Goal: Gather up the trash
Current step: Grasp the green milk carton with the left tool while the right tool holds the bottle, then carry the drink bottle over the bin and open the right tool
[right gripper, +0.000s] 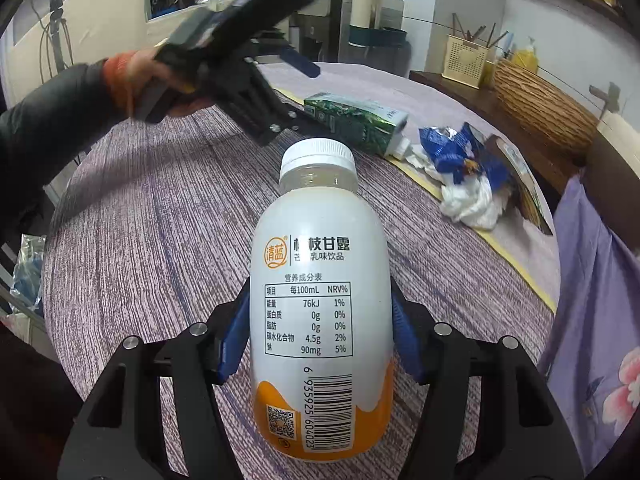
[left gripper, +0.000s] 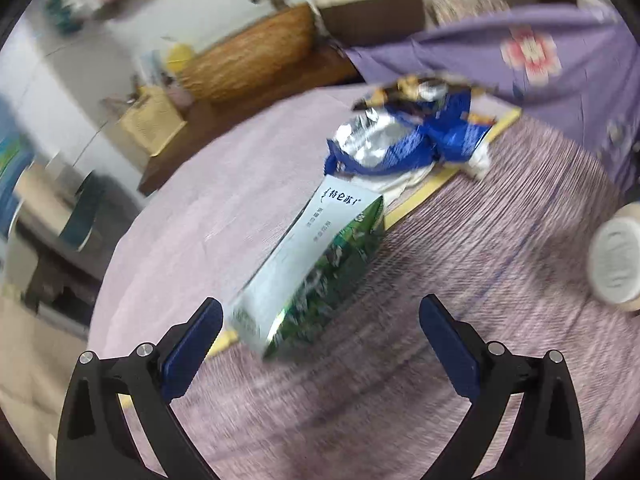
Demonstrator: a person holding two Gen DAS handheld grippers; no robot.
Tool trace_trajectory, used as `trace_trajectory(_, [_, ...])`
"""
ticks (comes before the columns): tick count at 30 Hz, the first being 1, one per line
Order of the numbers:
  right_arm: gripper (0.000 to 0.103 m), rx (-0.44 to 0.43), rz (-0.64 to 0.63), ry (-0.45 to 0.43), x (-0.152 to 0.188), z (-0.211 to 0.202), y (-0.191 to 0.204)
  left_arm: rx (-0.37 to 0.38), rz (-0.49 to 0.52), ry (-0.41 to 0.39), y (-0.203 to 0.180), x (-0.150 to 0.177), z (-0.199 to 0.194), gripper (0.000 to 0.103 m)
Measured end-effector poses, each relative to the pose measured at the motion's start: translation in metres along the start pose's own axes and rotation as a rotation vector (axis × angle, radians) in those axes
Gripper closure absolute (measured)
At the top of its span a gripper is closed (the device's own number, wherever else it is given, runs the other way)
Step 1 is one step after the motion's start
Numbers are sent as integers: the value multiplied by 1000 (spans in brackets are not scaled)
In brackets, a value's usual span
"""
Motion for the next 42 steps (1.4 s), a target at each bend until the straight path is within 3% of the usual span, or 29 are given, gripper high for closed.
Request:
trace_trajectory(6, [41,-12,78,-22,19,-6,-10,3,86,127,10,-10,43,6])
trace_trajectory(12, [41,-12,135,-42,27,-8,-23,75,44,125,7,-13,47,27])
trace_trajectory(16, [41,-12,168,-59,31,-10,-27,61,44,85,-6,-9,39,40])
trace_trajectory(20, [41,-9,182,-83,32,-13,-22,54,8,48,-15,-6,30,46])
trace_trajectory(32, [41,-1,260,-130,55,-36,-9,95,-191,-67,-58,28,-26,47])
trace_trajectory(42, [41,27,348,-184,84,-65,-10,105,-355,-227,-108,37,-104,47])
Point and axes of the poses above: each gripper's, at about its wrist camera, not at the fingertips, and z roughly the way its jaws point, y to its left, x to its underside, the point moved 5 cm from there along z, roughly the way its jaws point, and after that the axes turned 2 degrees about -y, right-handed, at the moved point
